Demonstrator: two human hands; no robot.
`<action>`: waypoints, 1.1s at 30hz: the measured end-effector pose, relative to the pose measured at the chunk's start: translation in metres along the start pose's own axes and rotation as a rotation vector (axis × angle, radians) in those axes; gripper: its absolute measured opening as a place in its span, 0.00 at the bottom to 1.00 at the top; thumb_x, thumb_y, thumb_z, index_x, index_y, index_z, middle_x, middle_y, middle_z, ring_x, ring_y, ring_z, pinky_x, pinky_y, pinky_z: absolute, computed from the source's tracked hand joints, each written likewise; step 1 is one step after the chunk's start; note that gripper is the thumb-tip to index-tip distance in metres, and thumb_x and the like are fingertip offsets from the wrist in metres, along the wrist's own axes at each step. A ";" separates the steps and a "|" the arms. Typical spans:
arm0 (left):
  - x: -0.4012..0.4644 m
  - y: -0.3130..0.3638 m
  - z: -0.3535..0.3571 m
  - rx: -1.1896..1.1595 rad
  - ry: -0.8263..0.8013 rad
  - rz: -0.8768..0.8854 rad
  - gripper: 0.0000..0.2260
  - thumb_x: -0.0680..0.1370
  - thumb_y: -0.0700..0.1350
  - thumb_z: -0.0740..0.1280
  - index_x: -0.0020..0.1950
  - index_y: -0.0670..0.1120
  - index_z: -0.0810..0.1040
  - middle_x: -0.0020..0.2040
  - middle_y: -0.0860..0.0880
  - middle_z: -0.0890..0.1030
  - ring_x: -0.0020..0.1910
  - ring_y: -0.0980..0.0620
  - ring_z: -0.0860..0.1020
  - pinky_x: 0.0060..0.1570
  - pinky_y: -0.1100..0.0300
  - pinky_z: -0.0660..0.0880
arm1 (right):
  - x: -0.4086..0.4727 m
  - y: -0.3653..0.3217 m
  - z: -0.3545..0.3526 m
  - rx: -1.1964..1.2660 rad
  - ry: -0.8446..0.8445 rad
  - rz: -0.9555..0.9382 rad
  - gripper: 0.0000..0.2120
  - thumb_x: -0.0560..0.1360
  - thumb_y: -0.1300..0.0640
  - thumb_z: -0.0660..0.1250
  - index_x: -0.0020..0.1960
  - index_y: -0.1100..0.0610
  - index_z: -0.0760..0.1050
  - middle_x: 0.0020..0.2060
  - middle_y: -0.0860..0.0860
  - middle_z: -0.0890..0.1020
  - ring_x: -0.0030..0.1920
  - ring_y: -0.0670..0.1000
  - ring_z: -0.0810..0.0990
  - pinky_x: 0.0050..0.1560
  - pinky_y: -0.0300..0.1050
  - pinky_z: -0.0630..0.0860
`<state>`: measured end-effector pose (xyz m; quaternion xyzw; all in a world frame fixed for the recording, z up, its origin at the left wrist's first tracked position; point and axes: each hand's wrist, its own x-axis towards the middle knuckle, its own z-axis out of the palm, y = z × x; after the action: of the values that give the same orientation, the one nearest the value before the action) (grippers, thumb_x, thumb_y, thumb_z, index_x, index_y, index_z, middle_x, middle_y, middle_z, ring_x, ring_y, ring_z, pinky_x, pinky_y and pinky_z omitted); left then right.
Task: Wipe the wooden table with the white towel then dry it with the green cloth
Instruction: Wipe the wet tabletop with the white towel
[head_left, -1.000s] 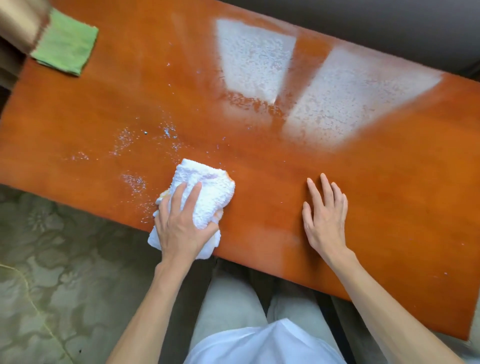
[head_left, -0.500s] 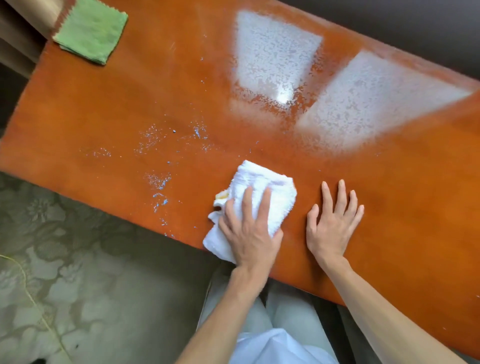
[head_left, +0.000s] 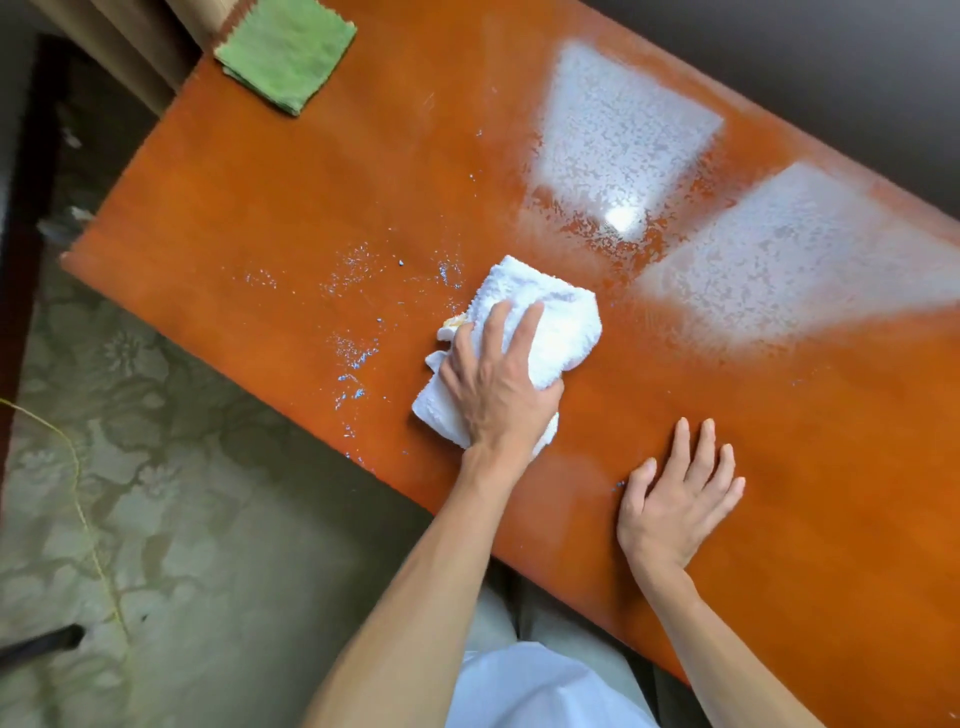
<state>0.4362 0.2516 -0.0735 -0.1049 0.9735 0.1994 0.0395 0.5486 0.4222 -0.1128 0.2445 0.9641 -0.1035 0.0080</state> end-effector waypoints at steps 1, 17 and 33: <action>0.011 -0.012 -0.006 0.001 0.026 -0.050 0.34 0.66 0.58 0.74 0.72 0.62 0.71 0.73 0.56 0.70 0.68 0.43 0.69 0.54 0.48 0.69 | 0.000 0.001 0.000 0.005 0.001 -0.001 0.27 0.80 0.51 0.54 0.78 0.56 0.64 0.79 0.55 0.62 0.77 0.63 0.59 0.77 0.65 0.50; -0.066 0.007 -0.005 0.025 -0.231 0.177 0.38 0.65 0.55 0.73 0.76 0.61 0.66 0.74 0.53 0.69 0.68 0.39 0.69 0.58 0.41 0.71 | 0.007 -0.001 -0.010 0.044 -0.109 0.013 0.25 0.80 0.50 0.54 0.76 0.54 0.64 0.77 0.58 0.62 0.77 0.63 0.59 0.75 0.68 0.50; -0.033 -0.158 -0.069 -0.005 -0.197 0.180 0.31 0.68 0.57 0.66 0.72 0.61 0.72 0.73 0.54 0.72 0.68 0.43 0.69 0.58 0.47 0.70 | -0.022 -0.160 0.029 0.004 -0.168 -0.286 0.25 0.82 0.51 0.56 0.79 0.49 0.60 0.80 0.52 0.57 0.80 0.59 0.55 0.78 0.60 0.43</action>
<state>0.5011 0.0889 -0.0665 0.0030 0.9698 0.2141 0.1168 0.4914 0.2686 -0.1083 0.0950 0.9848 -0.1258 0.0735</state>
